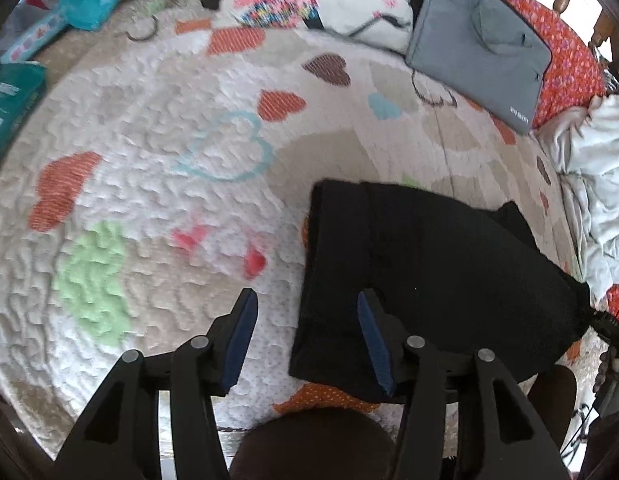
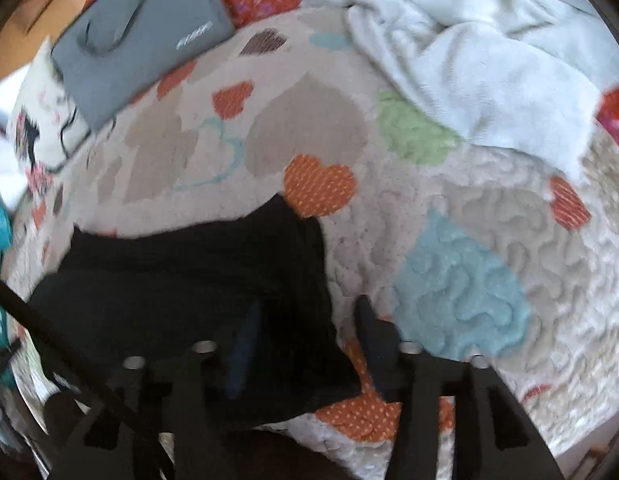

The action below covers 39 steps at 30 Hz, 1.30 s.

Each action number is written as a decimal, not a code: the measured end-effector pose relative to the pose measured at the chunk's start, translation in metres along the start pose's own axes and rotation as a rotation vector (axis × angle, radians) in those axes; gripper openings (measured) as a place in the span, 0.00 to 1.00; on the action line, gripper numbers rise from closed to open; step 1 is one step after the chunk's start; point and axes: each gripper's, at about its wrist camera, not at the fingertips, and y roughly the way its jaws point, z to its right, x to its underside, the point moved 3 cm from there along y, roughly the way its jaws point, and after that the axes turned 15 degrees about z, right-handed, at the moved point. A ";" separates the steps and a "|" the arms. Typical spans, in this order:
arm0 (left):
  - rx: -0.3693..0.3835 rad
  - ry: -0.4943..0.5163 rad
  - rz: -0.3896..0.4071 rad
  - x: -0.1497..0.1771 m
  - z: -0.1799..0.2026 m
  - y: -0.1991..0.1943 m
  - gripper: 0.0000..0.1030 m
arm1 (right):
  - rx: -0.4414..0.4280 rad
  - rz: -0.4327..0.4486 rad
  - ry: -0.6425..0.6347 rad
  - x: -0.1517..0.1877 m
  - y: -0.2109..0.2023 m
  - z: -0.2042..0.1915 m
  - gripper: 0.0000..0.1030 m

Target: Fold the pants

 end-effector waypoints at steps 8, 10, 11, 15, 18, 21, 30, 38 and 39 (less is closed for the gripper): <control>0.062 0.013 -0.064 0.000 0.022 0.031 0.29 | -0.028 0.082 -0.040 -0.003 -0.037 -0.020 0.58; 0.071 0.032 -0.068 0.001 0.028 0.024 0.24 | -0.058 0.078 -0.052 0.000 -0.038 -0.030 0.58; 0.092 0.023 -0.082 0.003 0.029 0.017 0.23 | -0.065 0.078 -0.056 0.001 -0.033 -0.039 0.58; 0.142 -0.040 -0.113 0.008 0.017 -0.010 0.23 | -0.106 0.065 -0.089 0.005 -0.026 -0.061 0.58; 0.136 -0.049 -0.158 0.018 0.007 -0.017 0.23 | -0.132 0.056 -0.115 0.009 -0.021 -0.078 0.58; 0.076 -0.026 -0.234 0.035 0.001 0.001 0.27 | -0.156 0.038 -0.139 0.014 -0.013 -0.095 0.58; 0.046 -0.008 -0.229 0.033 0.005 0.012 0.36 | -0.319 0.062 -0.288 0.002 -0.009 -0.185 0.71; 0.093 -0.049 -0.199 0.034 -0.013 -0.002 0.39 | -0.479 -0.018 -0.458 -0.002 0.044 -0.288 0.72; 0.072 -0.041 -0.195 0.035 -0.017 -0.004 0.39 | -0.471 -0.031 -0.470 0.000 0.053 -0.297 0.72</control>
